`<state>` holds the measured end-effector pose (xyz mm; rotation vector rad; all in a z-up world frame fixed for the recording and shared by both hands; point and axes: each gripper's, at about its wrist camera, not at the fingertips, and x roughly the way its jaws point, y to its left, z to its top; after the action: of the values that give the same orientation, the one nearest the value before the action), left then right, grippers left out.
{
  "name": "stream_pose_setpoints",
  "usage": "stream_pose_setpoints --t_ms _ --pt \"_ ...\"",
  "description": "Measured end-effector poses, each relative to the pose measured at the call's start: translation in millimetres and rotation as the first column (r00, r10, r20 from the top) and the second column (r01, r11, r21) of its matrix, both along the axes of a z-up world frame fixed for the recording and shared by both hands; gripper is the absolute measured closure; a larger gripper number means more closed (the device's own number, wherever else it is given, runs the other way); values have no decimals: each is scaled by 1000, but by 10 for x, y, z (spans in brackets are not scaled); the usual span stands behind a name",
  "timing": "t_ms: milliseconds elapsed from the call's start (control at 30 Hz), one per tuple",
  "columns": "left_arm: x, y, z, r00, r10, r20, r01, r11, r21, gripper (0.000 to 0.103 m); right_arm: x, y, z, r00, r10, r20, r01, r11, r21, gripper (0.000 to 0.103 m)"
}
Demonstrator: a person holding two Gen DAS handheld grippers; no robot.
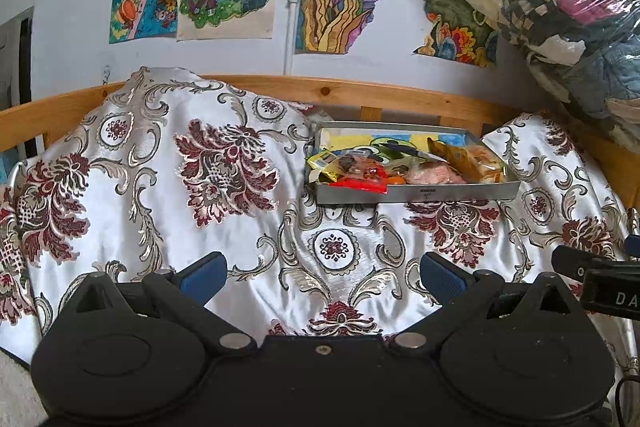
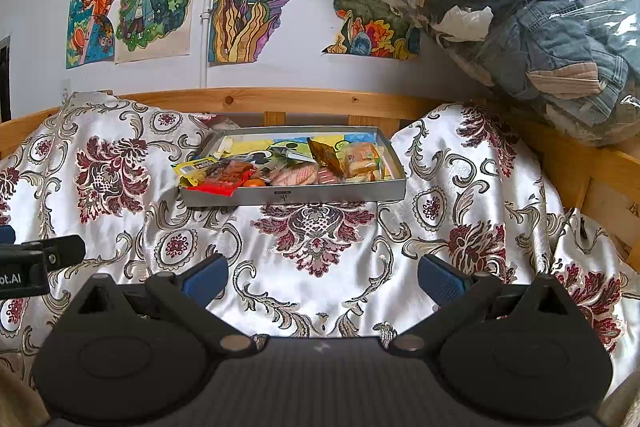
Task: Organize snacks
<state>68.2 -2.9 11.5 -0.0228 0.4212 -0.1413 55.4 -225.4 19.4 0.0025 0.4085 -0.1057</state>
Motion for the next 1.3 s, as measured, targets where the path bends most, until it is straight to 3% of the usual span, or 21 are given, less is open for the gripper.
stream_pose_setpoints --t_ms 1300 --pt "-13 -31 -1 1000 -3 5 3 1000 17 1 -2 8 4 1000 0 -4 0 1000 -1 0"
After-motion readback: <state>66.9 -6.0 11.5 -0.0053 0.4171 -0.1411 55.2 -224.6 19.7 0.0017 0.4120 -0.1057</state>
